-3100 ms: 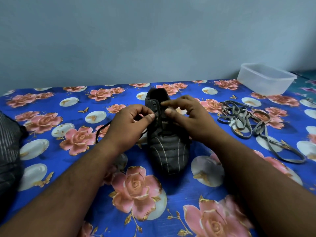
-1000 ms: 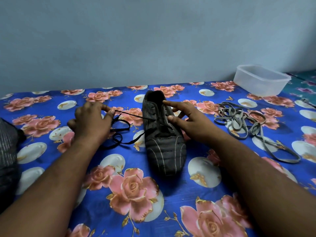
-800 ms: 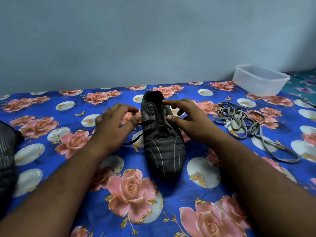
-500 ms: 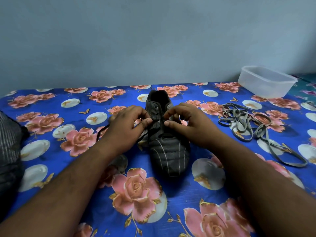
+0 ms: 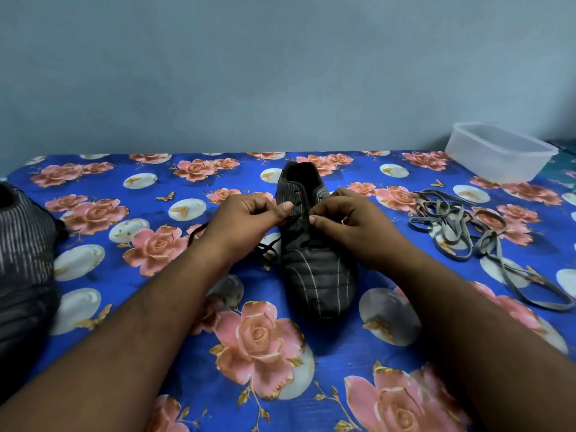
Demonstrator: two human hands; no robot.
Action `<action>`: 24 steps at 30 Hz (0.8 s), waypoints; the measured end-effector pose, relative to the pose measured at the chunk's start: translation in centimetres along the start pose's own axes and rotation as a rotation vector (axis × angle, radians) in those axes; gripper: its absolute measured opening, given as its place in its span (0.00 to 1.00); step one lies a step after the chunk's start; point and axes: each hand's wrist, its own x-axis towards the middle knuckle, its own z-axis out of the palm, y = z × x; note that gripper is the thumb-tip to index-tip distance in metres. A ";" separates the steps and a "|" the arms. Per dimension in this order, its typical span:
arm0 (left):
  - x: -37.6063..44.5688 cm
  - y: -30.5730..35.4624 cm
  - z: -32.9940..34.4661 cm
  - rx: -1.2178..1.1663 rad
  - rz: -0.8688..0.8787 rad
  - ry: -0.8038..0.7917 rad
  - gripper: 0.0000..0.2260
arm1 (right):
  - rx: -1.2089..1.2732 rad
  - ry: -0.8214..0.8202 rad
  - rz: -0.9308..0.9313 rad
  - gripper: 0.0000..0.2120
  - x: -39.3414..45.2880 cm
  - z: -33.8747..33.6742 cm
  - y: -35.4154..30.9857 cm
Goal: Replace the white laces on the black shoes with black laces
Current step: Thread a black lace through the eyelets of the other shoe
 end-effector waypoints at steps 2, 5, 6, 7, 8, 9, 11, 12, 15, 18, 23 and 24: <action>-0.1 -0.2 -0.2 -0.054 -0.003 -0.029 0.16 | 0.045 0.005 0.021 0.04 -0.1 0.0 -0.2; -0.2 -0.1 -0.8 -0.082 0.000 -0.081 0.14 | 0.100 -0.006 0.047 0.08 -0.2 -0.1 -0.6; -0.2 -0.3 -0.9 -0.092 0.002 -0.085 0.15 | 0.105 -0.011 0.053 0.09 -0.2 0.0 -0.7; -0.2 -0.4 -1.0 -0.106 0.005 -0.089 0.16 | 0.106 -0.012 0.058 0.10 -0.3 0.0 -0.8; -0.1 -0.5 -1.0 -0.114 0.003 -0.090 0.15 | 0.110 -0.011 0.060 0.10 -0.3 0.1 -0.8; 0.0 -0.6 -0.9 -0.119 0.002 -0.090 0.13 | 0.111 -0.006 0.065 0.11 -0.3 0.2 -0.9; 0.0 -0.3 -0.6 -0.139 -0.001 -0.104 0.11 | 0.100 0.002 0.070 0.11 -0.3 0.3 -0.8; -0.1 0.0 -0.4 -0.143 -0.013 -0.104 0.14 | 0.088 0.002 0.071 0.11 -0.2 0.3 -0.8; 0.1 0.2 0.0 -0.056 -0.019 -0.035 0.19 | 0.056 0.004 0.062 0.11 -0.2 0.4 -0.6; 0.2 0.0 -0.1 0.019 0.018 0.009 0.12 | 0.070 0.002 0.048 0.10 -0.1 0.3 -0.6; 0.6 -0.9 -1.4 0.267 0.135 0.093 0.16 | 0.131 -0.047 0.036 0.09 -0.2 -0.2 0.1; 0.7 -1.0 -1.7 0.370 0.158 0.141 0.16 | 0.149 -0.058 0.041 0.09 -0.3 -0.3 0.3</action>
